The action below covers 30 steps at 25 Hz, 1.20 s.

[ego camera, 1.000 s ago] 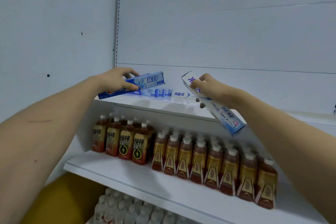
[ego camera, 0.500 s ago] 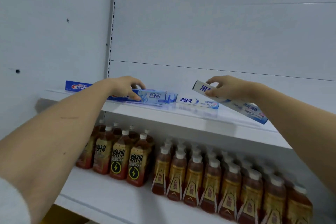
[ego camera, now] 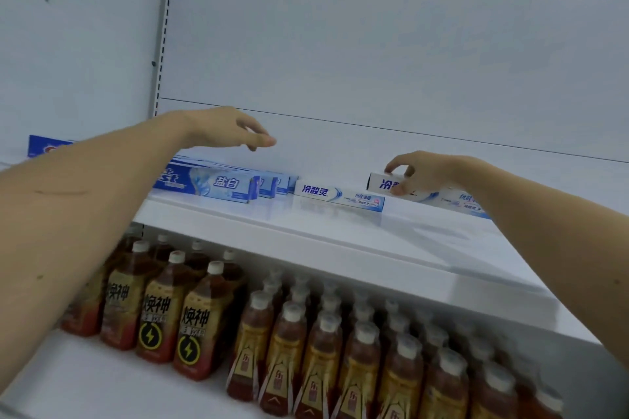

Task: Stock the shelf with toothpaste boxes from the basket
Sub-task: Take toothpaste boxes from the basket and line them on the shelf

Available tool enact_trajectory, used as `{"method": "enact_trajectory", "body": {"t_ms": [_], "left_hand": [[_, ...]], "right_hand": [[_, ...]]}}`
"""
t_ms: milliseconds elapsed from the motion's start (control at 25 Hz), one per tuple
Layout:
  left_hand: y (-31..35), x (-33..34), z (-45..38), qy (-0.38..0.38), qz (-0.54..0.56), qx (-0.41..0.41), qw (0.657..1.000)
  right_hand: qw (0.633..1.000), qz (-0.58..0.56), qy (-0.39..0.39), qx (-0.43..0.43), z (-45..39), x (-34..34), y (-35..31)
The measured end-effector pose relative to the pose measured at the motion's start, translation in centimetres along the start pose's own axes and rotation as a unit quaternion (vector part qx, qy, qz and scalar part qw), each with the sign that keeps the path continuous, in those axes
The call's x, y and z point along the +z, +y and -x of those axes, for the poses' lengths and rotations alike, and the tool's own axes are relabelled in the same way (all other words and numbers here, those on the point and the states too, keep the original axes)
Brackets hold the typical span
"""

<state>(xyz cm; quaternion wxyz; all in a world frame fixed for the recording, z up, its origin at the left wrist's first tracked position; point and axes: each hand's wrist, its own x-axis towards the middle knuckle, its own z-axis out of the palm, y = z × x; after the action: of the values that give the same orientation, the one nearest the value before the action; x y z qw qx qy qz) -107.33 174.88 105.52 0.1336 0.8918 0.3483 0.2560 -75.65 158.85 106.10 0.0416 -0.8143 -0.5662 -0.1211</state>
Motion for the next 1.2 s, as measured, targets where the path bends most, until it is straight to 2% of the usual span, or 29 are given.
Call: {"method": "enact_trajectory", "body": {"t_ms": [320,480,640,880,960,1080,1200], "left_hand": [[6.5,6.3,-6.9,0.013,-0.019,-0.006,1.000],[8.2,7.5,-7.9,0.063,0.001,0.025,0.998],[8.8,8.4,-7.9,0.098,-0.013,0.051,0.994],[8.5,7.9,-5.8,0.086,-0.023,0.041,0.995],[8.3,7.1,-4.9,0.077,-0.026,0.027,0.996],[8.4,6.2,-3.3,0.067,-0.017,-0.003,0.998],[8.6,6.8,-0.8,0.072,-0.002,-0.020,0.997]], "right_hand": [[0.993,0.035,-0.098,-0.047,-5.2,2.3,6.2],[0.988,0.078,-0.113,-0.074,-6.4,3.1,6.6],[0.987,0.097,-0.092,-0.084,-7.3,5.1,6.9],[0.988,0.111,-0.087,-0.058,-5.3,3.8,6.8],[0.992,0.101,-0.065,-0.045,-4.0,2.5,6.2],[0.998,0.046,-0.012,-0.035,-1.9,1.1,4.5],[0.998,-0.055,0.036,-0.024,1.0,1.3,2.3]]}}
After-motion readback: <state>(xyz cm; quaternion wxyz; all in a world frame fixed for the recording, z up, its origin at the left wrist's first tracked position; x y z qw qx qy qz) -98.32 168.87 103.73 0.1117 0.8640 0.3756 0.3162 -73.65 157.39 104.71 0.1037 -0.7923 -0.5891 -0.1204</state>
